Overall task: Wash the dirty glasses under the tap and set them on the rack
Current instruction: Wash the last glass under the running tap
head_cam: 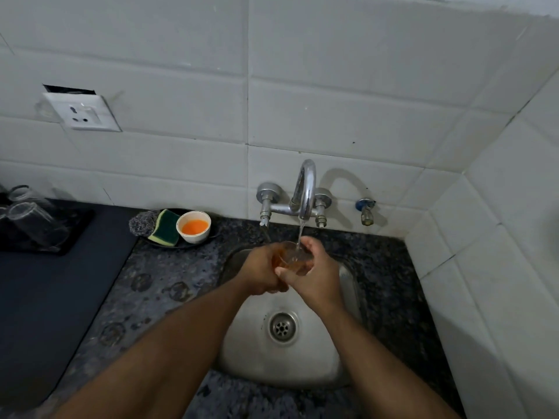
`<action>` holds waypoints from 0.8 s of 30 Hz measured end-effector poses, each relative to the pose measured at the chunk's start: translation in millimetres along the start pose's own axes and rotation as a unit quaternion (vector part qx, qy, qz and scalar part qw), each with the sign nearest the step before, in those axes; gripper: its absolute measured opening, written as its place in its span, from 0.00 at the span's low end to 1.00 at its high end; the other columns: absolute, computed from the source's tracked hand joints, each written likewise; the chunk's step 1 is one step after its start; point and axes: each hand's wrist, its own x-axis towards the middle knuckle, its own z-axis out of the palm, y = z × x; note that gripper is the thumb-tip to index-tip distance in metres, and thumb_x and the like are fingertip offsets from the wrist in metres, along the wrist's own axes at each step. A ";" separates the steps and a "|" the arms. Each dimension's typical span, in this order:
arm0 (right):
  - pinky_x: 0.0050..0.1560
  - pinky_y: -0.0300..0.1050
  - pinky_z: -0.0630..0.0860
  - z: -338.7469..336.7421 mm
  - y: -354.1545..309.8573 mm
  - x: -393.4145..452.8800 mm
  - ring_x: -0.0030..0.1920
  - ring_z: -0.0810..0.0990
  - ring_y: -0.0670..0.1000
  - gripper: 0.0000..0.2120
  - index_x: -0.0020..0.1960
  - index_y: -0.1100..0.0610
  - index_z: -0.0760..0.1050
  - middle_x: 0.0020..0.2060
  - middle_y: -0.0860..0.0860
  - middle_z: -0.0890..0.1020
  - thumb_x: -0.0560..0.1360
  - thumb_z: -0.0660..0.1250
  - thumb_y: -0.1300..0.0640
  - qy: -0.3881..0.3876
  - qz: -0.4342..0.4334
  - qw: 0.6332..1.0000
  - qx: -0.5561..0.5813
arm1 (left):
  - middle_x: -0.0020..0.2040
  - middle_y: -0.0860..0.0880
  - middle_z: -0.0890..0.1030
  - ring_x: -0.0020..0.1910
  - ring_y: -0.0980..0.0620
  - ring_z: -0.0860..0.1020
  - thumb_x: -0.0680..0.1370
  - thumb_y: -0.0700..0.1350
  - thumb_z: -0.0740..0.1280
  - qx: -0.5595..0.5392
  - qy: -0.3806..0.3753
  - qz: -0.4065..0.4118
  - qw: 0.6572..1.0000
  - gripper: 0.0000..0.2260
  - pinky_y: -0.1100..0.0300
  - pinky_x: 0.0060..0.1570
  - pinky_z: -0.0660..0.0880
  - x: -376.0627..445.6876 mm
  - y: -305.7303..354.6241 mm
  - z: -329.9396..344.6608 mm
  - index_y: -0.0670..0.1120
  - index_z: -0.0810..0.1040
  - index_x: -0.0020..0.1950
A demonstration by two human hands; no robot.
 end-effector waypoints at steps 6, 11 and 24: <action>0.49 0.49 0.82 -14.5 36.6 0.4 0.52 0.81 0.46 0.09 0.58 0.45 0.82 0.62 0.38 0.74 0.79 0.70 0.47 -0.100 -0.224 0.934 -0.260 | 0.43 0.53 0.82 0.38 0.56 0.82 0.62 0.30 0.76 0.079 -0.051 -0.003 0.996 0.27 0.70 0.32 0.74 2.4 -4.9 -10.7 0.51 0.79 0.55; 0.43 0.38 0.78 -10.9 34.8 12.2 0.42 0.81 0.41 0.06 0.45 0.51 0.86 0.41 0.39 0.81 0.73 0.77 0.62 -0.119 -0.192 0.968 -0.112 | 0.53 0.55 0.81 0.51 0.56 0.81 0.61 0.34 0.82 0.077 -0.015 0.001 0.997 0.33 0.68 0.44 0.77 1.9 -6.6 -4.2 0.50 0.76 0.63; 0.52 0.41 0.83 0.5 28.8 25.3 0.46 0.86 0.42 0.07 0.49 0.54 0.89 0.44 0.45 0.89 0.73 0.79 0.64 -0.133 -0.131 0.982 0.010 | 0.47 0.55 0.83 0.46 0.58 0.81 0.61 0.44 0.83 0.086 0.130 0.024 0.987 0.25 0.61 0.44 0.79 -3.6 -13.8 6.7 0.52 0.79 0.54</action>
